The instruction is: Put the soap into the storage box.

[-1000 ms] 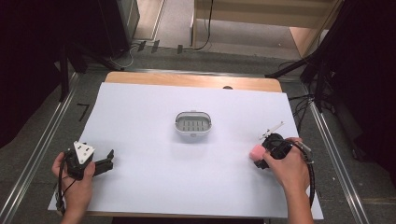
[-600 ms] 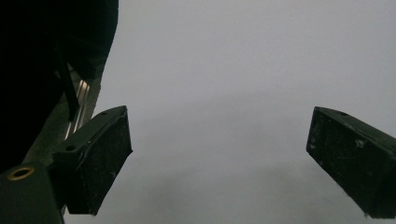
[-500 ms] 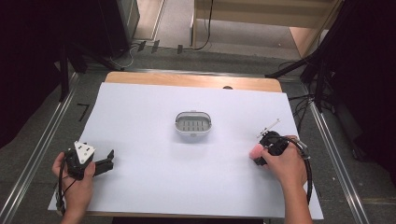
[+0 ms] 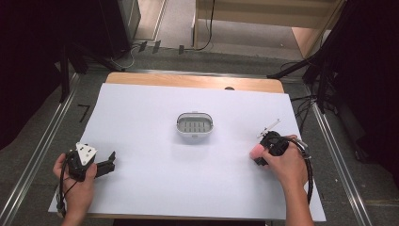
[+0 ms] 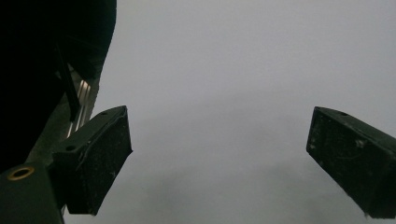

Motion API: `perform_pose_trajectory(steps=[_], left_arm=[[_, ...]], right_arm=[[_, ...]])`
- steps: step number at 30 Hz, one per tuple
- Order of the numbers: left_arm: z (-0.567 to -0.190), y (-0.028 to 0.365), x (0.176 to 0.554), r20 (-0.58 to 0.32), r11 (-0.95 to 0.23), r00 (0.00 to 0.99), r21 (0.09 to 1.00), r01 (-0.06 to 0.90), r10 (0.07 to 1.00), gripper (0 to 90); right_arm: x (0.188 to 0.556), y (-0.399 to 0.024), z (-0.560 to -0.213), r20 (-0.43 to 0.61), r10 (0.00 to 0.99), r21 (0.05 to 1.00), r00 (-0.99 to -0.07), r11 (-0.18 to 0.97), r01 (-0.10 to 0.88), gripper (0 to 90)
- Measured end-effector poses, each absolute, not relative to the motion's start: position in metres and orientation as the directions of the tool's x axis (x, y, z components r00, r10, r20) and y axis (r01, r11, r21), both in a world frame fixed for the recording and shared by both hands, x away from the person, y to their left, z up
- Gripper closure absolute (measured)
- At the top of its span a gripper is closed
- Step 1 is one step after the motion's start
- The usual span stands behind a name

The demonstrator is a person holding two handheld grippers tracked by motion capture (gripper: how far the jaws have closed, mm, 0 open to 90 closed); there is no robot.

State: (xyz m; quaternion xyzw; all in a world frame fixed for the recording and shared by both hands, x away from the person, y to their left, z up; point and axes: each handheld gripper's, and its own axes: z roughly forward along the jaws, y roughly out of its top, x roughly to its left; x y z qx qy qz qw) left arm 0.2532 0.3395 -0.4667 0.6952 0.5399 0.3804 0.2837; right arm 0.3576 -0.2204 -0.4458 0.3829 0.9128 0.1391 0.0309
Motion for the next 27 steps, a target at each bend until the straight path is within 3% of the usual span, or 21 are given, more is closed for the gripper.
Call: perform_pose_trajectory(steps=[27], left_arm=[[-0.465,0.347,0.254,0.155,-0.194,0.119,0.818,0.541,0.981,7.2]], right_arm=[[0.393,-0.146,-0.399,-0.001,0.498,0.357,-0.867,0.81,0.465,38.5]])
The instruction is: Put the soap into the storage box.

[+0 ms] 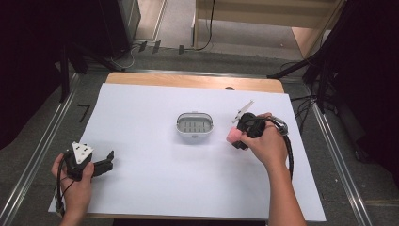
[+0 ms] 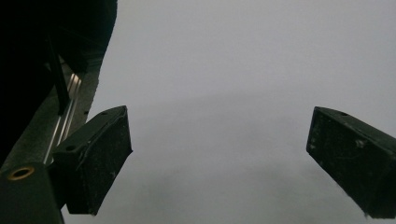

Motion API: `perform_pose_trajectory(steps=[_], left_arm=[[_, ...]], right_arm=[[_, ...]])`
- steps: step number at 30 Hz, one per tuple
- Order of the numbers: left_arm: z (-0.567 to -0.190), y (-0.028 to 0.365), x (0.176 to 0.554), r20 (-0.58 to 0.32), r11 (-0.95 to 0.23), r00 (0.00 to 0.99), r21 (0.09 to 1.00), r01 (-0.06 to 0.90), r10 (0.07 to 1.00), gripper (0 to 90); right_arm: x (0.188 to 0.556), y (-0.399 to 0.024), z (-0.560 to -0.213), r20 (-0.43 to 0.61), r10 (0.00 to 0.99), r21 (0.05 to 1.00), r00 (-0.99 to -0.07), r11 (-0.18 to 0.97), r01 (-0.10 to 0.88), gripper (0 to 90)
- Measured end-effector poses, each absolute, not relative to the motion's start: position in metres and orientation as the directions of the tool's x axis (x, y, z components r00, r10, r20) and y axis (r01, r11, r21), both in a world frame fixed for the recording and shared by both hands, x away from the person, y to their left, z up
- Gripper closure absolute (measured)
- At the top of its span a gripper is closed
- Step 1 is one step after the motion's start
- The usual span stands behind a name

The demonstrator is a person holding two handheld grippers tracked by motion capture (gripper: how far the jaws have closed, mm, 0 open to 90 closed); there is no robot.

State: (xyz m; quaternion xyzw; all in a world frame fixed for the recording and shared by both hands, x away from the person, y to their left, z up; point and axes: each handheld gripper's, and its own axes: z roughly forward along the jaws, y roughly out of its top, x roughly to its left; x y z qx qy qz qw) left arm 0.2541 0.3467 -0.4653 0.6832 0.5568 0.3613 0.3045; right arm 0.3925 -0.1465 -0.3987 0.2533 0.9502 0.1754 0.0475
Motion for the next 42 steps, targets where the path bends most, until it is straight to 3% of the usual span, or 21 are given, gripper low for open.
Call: perform_pose_trajectory(steps=[42], left_arm=[[-0.465,0.349,0.255,0.133,-0.173,0.112,0.818,0.549,0.985,7.1]], right_arm=[[0.433,-0.055,-0.371,-0.051,0.311,0.441,-0.949,0.86,0.258,38.5]])
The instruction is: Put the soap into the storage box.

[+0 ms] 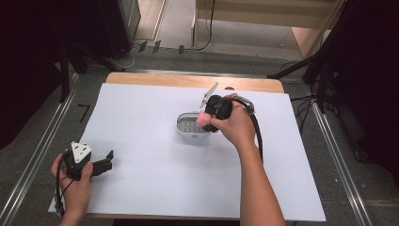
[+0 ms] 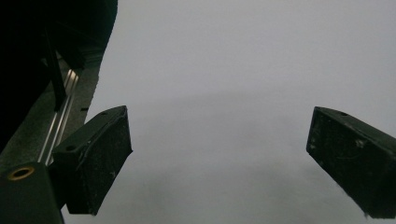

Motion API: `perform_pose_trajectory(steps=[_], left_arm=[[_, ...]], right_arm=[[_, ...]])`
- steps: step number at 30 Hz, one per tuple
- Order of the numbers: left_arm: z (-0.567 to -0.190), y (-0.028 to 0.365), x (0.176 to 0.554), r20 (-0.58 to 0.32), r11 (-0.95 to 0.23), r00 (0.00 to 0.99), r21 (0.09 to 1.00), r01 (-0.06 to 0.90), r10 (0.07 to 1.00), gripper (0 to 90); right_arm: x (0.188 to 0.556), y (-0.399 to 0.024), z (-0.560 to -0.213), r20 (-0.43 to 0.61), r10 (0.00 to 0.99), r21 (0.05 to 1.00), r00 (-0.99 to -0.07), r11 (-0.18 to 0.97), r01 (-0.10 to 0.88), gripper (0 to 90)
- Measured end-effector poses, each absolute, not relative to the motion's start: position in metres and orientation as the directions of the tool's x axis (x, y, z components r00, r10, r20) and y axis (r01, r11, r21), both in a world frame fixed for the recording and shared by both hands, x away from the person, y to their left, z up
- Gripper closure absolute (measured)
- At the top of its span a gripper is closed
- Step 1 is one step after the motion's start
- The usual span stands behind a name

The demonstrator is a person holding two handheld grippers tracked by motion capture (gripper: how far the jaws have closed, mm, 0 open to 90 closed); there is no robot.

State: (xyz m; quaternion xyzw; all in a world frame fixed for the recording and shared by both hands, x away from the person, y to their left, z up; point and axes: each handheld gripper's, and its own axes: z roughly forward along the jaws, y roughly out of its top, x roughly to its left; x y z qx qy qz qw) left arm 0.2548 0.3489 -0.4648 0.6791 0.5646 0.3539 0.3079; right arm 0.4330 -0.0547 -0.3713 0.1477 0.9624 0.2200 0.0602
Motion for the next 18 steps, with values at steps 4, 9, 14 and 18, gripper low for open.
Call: perform_pose_trajectory(steps=[4,9,14,18], left_arm=[[-0.465,0.349,0.255,0.126,-0.166,0.112,0.82,0.547,0.986,7.2],[-0.465,0.349,0.255,0.126,-0.167,0.112,0.819,0.549,0.986,7.1],[-0.465,0.349,0.256,0.128,-0.168,0.111,0.816,0.553,0.986,7.1],[-0.465,0.349,0.256,0.125,-0.167,0.112,0.816,0.554,0.986,7.1]], right_arm=[[0.437,-0.045,-0.376,-0.047,0.289,0.435,-0.956,0.868,0.24,38.5],[0.44,-0.039,-0.377,-0.041,0.276,0.431,-0.96,0.872,0.232,38.5],[0.445,-0.032,-0.379,-0.042,0.25,0.431,-0.967,0.878,0.208,38.5],[0.449,-0.027,-0.383,-0.055,0.214,0.416,-0.975,0.893,0.172,38.5]])
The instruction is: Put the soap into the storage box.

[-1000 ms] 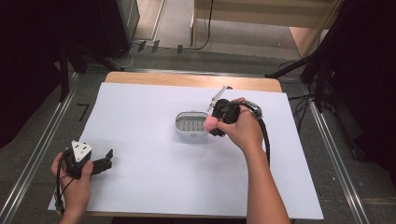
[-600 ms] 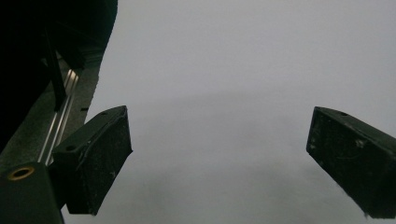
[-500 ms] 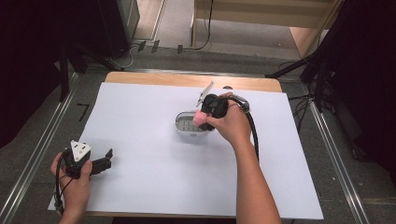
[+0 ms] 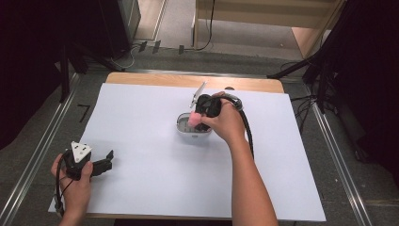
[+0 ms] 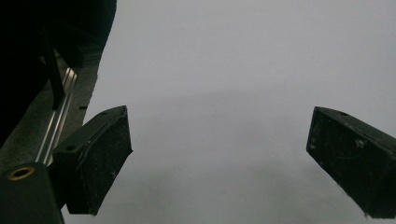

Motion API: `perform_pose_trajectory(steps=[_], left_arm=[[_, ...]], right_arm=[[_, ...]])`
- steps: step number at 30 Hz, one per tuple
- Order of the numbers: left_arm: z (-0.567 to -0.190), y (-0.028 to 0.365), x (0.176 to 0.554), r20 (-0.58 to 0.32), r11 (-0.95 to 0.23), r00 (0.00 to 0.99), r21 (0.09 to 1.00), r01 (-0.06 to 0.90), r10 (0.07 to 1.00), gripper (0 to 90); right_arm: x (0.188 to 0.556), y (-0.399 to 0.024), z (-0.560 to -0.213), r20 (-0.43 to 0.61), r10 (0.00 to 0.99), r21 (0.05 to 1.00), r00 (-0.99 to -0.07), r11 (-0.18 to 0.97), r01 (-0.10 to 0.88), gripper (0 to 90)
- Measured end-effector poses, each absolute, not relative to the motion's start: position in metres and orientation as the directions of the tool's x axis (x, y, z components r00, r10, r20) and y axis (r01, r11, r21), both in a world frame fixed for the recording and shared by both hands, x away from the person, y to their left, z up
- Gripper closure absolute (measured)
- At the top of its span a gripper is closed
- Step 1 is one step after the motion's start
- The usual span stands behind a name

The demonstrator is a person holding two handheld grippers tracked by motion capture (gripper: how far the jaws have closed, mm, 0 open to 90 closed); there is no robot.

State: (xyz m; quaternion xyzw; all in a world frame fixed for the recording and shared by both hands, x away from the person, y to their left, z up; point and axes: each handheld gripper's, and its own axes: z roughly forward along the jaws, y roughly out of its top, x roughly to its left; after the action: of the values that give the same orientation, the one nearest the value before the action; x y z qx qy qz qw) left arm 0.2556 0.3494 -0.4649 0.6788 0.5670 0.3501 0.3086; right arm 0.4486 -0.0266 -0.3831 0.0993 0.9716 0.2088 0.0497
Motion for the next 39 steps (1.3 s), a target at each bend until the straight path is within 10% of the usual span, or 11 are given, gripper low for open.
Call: perform_pose_trajectory(steps=[21,34,39], left_arm=[[-0.465,0.351,0.257,0.108,-0.156,0.118,0.81,0.566,0.987,7.1],[-0.465,0.351,0.257,0.109,-0.158,0.119,0.808,0.568,0.987,7.1],[-0.465,0.352,0.257,0.103,-0.154,0.12,0.808,0.569,0.987,7.1]], right_arm=[[0.455,-0.009,-0.392,-0.073,0.132,0.398,-0.989,0.913,0.092,38.7],[0.437,-0.048,-0.389,-0.058,0.405,0.583,-0.913,0.756,0.298,3.8],[0.429,-0.077,-0.392,0.017,0.473,0.666,-0.881,0.652,0.363,13.5]])
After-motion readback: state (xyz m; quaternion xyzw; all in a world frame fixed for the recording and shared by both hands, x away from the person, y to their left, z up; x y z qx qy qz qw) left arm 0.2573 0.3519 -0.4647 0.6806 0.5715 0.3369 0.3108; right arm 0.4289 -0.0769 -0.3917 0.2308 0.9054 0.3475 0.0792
